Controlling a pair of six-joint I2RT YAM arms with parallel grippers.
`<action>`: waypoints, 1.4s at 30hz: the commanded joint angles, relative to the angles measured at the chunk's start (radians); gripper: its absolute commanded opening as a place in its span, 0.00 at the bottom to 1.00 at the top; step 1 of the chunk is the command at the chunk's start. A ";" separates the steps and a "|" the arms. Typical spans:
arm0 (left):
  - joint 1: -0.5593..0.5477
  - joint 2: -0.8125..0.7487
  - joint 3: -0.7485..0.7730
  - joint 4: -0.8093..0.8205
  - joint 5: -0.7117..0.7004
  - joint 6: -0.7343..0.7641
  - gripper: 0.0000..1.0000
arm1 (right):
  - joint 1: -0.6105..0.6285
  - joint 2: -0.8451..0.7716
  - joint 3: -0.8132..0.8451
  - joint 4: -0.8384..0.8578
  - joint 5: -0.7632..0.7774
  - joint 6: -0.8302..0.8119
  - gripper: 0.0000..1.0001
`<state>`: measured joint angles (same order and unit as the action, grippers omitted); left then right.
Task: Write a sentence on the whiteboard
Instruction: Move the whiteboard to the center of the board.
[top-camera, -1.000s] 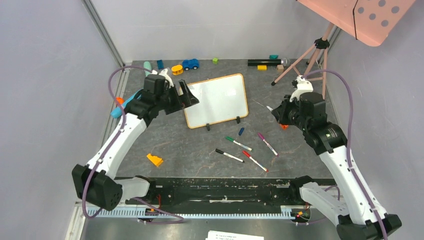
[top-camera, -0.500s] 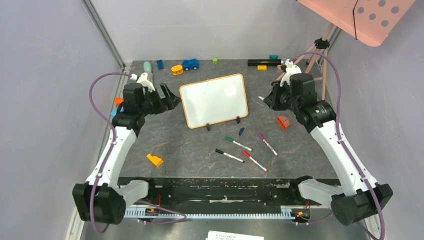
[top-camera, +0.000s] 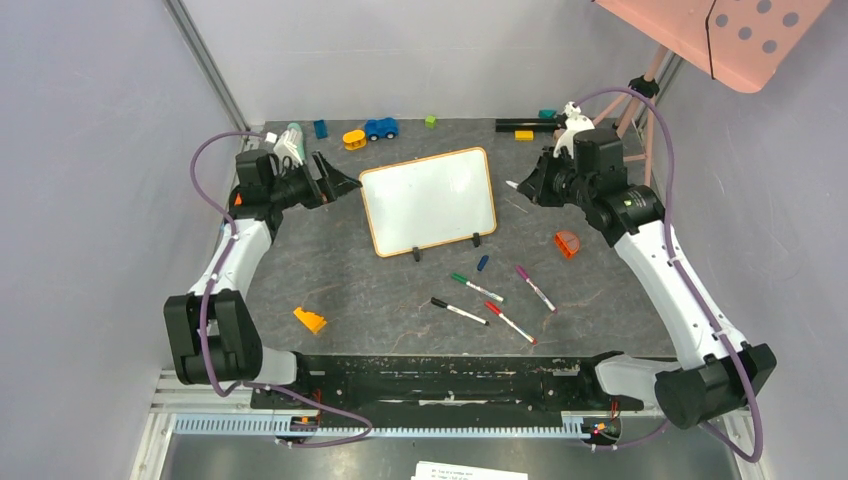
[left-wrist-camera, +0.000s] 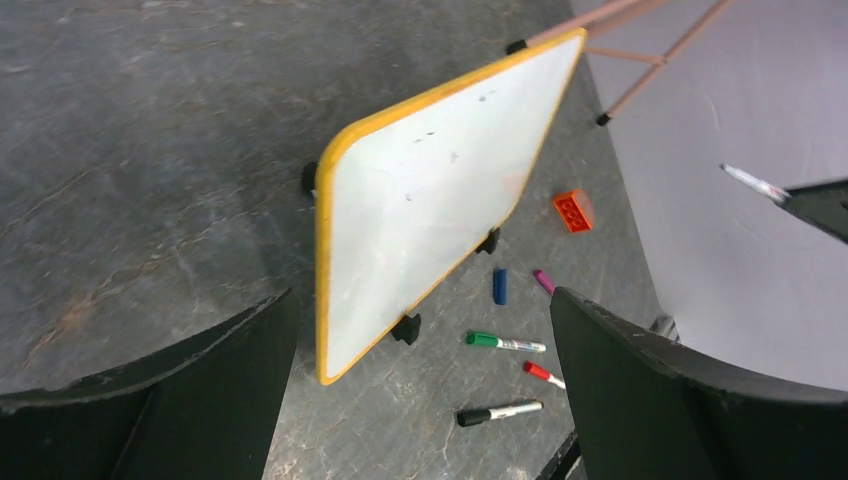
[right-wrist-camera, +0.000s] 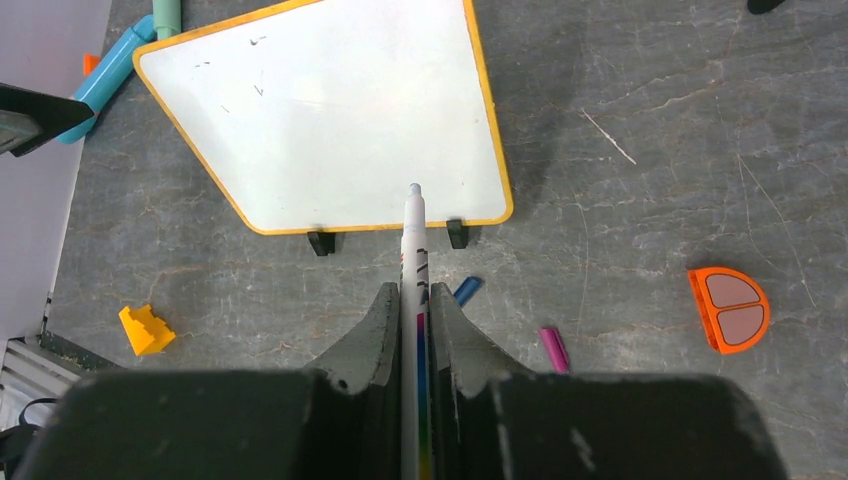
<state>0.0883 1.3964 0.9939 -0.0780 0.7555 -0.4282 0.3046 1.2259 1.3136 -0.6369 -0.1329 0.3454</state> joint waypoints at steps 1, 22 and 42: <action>0.001 0.019 0.034 0.103 0.195 0.097 1.00 | -0.001 0.007 0.057 0.045 -0.021 0.000 0.00; 0.005 0.306 0.106 0.336 0.356 -0.151 1.00 | -0.001 -0.008 -0.047 0.202 0.011 -0.017 0.00; 0.007 0.481 -0.060 1.361 0.383 -0.622 1.00 | -0.002 0.024 -0.052 0.239 0.032 -0.003 0.00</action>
<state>0.0902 1.8214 0.9447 0.8104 1.1080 -0.8581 0.3046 1.2427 1.2617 -0.4530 -0.1154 0.3439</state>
